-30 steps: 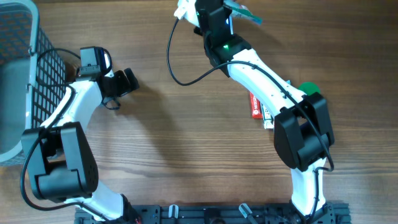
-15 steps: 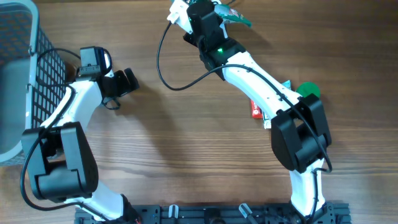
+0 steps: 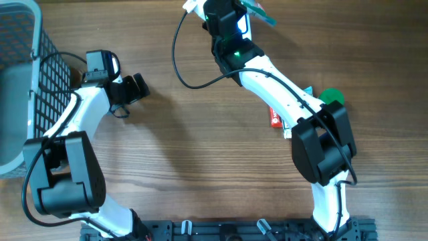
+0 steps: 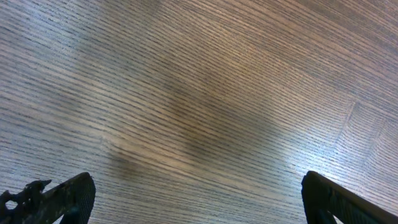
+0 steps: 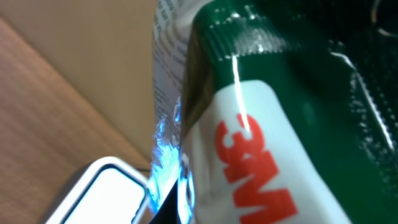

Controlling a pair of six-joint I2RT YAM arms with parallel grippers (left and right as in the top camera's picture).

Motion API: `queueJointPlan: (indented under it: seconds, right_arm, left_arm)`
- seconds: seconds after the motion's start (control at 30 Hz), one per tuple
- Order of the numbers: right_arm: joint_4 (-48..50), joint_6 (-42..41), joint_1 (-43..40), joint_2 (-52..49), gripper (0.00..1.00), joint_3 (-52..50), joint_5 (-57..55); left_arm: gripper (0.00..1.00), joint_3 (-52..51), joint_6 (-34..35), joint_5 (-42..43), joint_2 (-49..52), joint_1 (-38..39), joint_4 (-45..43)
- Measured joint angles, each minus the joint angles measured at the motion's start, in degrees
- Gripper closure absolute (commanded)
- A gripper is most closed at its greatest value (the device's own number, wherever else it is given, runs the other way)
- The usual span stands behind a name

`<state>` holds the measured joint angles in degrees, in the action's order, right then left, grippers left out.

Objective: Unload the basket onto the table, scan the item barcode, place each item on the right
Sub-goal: 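Hold the gloves pack under the scanner with the right gripper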

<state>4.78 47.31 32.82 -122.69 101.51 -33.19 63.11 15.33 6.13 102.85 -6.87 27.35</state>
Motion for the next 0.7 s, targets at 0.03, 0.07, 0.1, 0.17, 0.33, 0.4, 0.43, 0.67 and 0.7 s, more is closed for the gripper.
queueJointPlan:
  seconds: [0.03,0.07,0.1,0.17,0.33,0.4,0.43,0.67,0.7]
  right_arm:
    - [0.02,1.68,0.00,0.00,0.96,-0.02,-0.61]
    - [-0.39,2.32,0.00,0.00,0.96,0.00,-0.81]
    - [-1.77,2.49,0.00,0.00,0.96,0.00,-0.87]
    - [-5.38,1.81,0.00,-0.07,0.96,0.00,-0.17]
    - [-7.98,-4.15,0.00,-0.07,0.96,0.00,1.88]
    - [-8.20,-5.84,0.00,-0.07,0.96,0.00,2.14]
    - [-8.24,-6.69,0.00,-0.07,0.96,0.00,2.27]
    - [-10.54,-10.34,-0.13,1.05,0.96,-0.02,1.16]
    - [-12.96,-11.37,-0.24,2.54,0.95,-0.15,1.25]
  left_arm:
    - [0.00,0.00,0.00,0.00,0.00,0.00,-0.02]
    - [0.00,0.00,0.00,0.00,0.00,0.00,-0.02]
    - [0.00,0.00,0.00,0.00,0.00,0.00,-0.02]
    - [0.00,0.00,0.00,0.00,0.00,0.00,-0.02]
    - [0.00,0.00,0.00,0.00,0.00,0.00,-0.02]
    - [0.00,0.00,0.00,0.00,0.00,0.00,-0.02]
    - [0.00,0.00,0.00,-0.02,0.00,0.00,-0.02]
    - [0.00,0.00,0.00,-0.02,0.00,0.00,0.00]
    - [0.00,0.00,0.00,-0.02,0.00,0.00,-0.09]
